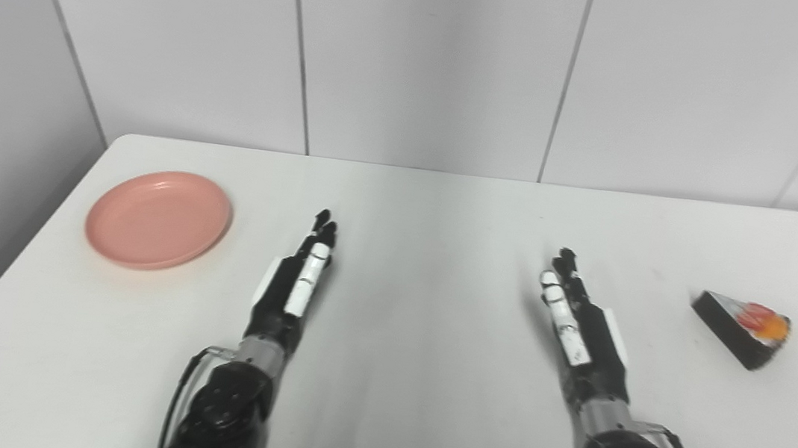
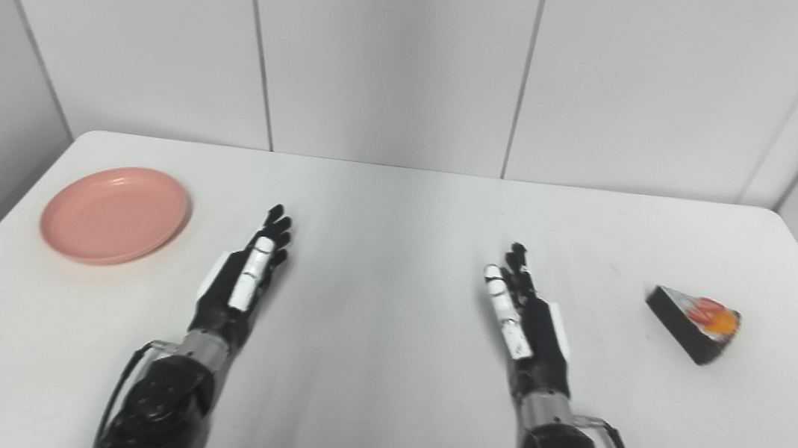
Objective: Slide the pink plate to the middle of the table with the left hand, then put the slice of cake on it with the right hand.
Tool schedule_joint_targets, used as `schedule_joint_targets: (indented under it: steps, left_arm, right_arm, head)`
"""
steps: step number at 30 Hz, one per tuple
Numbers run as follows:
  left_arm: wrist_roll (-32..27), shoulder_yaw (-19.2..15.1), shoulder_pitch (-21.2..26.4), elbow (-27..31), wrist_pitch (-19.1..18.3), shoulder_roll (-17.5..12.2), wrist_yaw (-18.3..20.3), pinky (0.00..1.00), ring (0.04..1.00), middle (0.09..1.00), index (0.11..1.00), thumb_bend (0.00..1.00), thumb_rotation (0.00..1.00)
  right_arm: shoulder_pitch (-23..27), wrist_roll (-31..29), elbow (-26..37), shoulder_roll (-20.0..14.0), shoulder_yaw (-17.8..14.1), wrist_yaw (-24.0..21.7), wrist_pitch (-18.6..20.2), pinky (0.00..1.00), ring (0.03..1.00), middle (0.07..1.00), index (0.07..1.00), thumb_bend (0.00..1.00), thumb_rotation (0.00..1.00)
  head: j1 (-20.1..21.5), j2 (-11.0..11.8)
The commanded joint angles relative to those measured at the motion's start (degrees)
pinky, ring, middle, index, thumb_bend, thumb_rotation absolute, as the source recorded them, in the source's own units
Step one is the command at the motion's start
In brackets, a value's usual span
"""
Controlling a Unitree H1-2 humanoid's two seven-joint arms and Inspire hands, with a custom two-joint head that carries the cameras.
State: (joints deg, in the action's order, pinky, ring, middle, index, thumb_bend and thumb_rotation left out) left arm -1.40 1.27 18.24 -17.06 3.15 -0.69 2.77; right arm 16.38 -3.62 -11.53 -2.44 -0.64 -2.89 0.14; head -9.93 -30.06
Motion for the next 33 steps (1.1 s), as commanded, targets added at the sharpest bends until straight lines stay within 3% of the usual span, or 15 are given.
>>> schedule_joint_targets:
  steps: [1,5,11,14,19,27,33]
  left_arm:
    - [-0.25,0.23,2.44,-1.37,1.77,1.33,-0.18,1.00,1.000,1.000,1.000,0.72,1.00]
    - [-1.35,-2.10,4.72,-5.00,7.92,2.99,-2.33,1.00,1.000,1.000,1.000,0.68,1.00]
    - [0.32,-6.13,8.73,-7.29,12.16,2.82,-8.55,0.99,0.978,0.977,0.982,0.70,1.00]
    - [-0.72,-8.49,10.93,-7.44,12.61,0.86,-9.37,0.94,0.949,0.953,0.960,0.70,1.00]
    - [0.19,-11.75,12.88,-7.07,12.33,-2.66,-11.92,0.98,0.932,0.926,0.935,0.70,1.00]
    - [1.16,-16.31,15.16,-7.95,12.65,-7.36,-17.17,0.82,0.820,0.819,0.824,0.74,1.00]
    - [0.71,-17.93,15.77,-8.90,13.08,-10.19,-19.25,0.78,0.776,0.785,0.790,0.72,1.00]
  right_arm:
    - [1.89,-1.11,-0.02,-0.75,-0.85,-0.78,-2.90,0.98,0.962,0.991,0.996,0.51,0.78]
    - [2.01,-2.78,-1.29,-1.56,-1.78,-2.07,-3.82,1.00,0.963,0.986,0.999,0.51,0.77]
    - [2.87,-4.33,-4.95,-1.86,-2.76,-3.53,-7.29,1.00,0.959,0.985,0.993,0.50,0.77]
    - [3.07,-4.73,-6.39,-2.12,-2.96,-3.97,-8.81,1.00,0.964,0.983,0.985,0.49,0.76]
    - [3.22,-4.04,-7.10,-2.68,-2.76,-3.86,-9.73,1.00,0.961,0.979,0.981,0.48,0.78]
    - [2.81,-3.54,-6.27,-3.62,-2.45,-4.42,-9.34,1.00,0.974,0.993,0.999,0.42,0.80]
    - [2.73,-3.52,-6.18,-3.69,-2.74,-4.17,-9.32,1.00,0.969,0.984,0.989,0.41,0.80]
  head:
    - [-2.91,1.22]
    - [-6.53,3.04]
    - [-9.48,4.93]
    - [-10.17,5.34]
    - [-11.44,6.07]
    - [-12.26,6.67]
    - [-13.05,7.00]
